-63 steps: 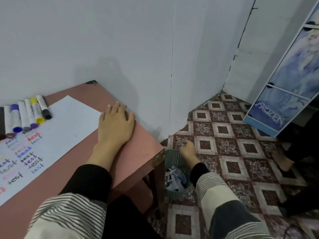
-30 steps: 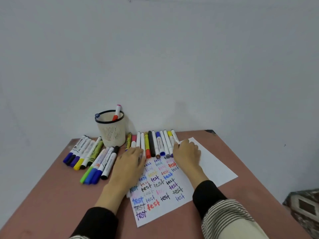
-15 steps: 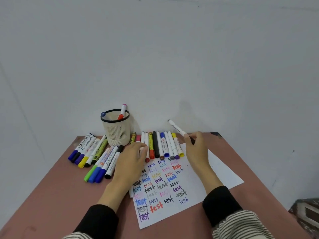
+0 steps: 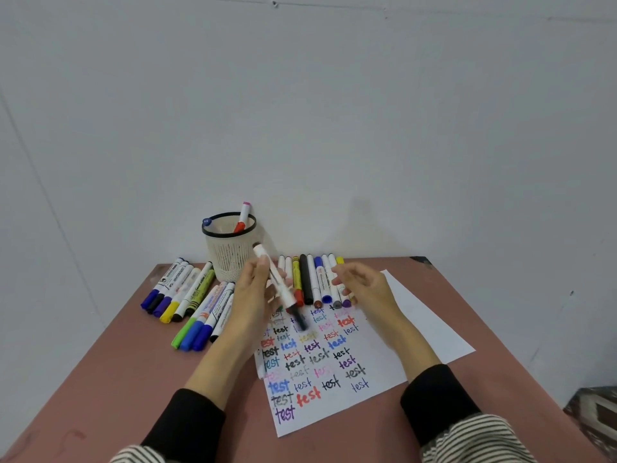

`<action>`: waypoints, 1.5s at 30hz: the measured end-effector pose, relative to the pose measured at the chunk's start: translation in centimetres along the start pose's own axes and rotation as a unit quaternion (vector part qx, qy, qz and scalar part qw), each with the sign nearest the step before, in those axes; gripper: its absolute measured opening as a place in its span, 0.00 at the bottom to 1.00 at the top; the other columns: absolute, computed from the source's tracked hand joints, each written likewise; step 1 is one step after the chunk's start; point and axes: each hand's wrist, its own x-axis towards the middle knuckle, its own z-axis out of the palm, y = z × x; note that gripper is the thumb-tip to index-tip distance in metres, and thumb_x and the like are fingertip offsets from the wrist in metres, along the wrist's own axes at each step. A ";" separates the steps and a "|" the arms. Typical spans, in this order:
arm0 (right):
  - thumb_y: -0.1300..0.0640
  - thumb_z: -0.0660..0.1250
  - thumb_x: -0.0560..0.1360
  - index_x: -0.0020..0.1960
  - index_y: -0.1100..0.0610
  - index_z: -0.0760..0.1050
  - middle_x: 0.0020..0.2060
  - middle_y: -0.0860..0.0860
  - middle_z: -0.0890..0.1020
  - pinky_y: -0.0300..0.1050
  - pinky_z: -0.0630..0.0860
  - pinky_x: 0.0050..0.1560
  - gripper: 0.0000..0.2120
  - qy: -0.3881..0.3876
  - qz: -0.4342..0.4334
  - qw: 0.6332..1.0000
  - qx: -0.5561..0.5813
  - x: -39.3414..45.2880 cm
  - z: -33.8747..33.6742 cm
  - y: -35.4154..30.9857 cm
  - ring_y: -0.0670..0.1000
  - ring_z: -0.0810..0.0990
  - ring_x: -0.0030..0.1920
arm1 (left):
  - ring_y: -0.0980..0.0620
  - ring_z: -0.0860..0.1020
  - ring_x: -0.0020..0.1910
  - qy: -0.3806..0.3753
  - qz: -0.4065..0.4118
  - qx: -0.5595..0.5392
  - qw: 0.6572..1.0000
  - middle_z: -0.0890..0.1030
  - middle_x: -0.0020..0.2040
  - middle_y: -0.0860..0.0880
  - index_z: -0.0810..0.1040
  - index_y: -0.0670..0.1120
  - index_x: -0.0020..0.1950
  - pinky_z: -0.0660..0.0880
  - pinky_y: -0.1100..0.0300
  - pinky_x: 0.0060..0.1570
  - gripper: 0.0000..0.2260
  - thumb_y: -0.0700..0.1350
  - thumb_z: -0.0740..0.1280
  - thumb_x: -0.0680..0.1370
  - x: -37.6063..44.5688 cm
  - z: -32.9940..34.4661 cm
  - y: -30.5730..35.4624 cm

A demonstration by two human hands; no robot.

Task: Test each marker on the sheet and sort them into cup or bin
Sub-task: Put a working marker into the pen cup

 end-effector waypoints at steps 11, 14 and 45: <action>0.46 0.71 0.70 0.47 0.57 0.83 0.33 0.49 0.80 0.33 0.68 0.30 0.14 -0.080 0.009 0.996 0.043 -0.5 0.8 -0.7 0.43 0.70 0.28 | 0.61 0.72 0.35 -0.040 0.323 0.595 0.735 0.74 0.38 0.61 0.76 0.53 0.46 0.69 0.66 0.32 0.18 0.67 0.61 0.72 -1.2 -1.0 -0.3; 0.50 0.71 0.74 0.44 0.57 0.83 0.33 0.48 0.80 0.34 0.69 0.33 0.10 -0.061 -0.004 0.998 0.030 -0.4 0.9 -0.7 0.43 0.71 0.29 | 0.60 0.74 0.38 -0.054 0.315 0.627 0.711 0.78 0.44 0.59 0.77 0.53 0.51 0.74 0.62 0.36 0.21 0.67 0.57 0.73 -1.2 -1.0 -0.5; 0.60 0.60 0.77 0.34 0.58 0.67 0.21 0.49 0.61 0.37 0.56 0.24 0.12 -0.028 0.089 0.993 0.077 0.0 0.0 -0.5 0.45 0.55 0.22 | 0.49 0.69 0.33 -0.160 0.256 0.678 0.670 0.65 0.27 0.52 0.63 0.49 0.32 0.58 0.62 0.35 0.24 0.64 0.50 0.79 -2.7 0.7 -1.7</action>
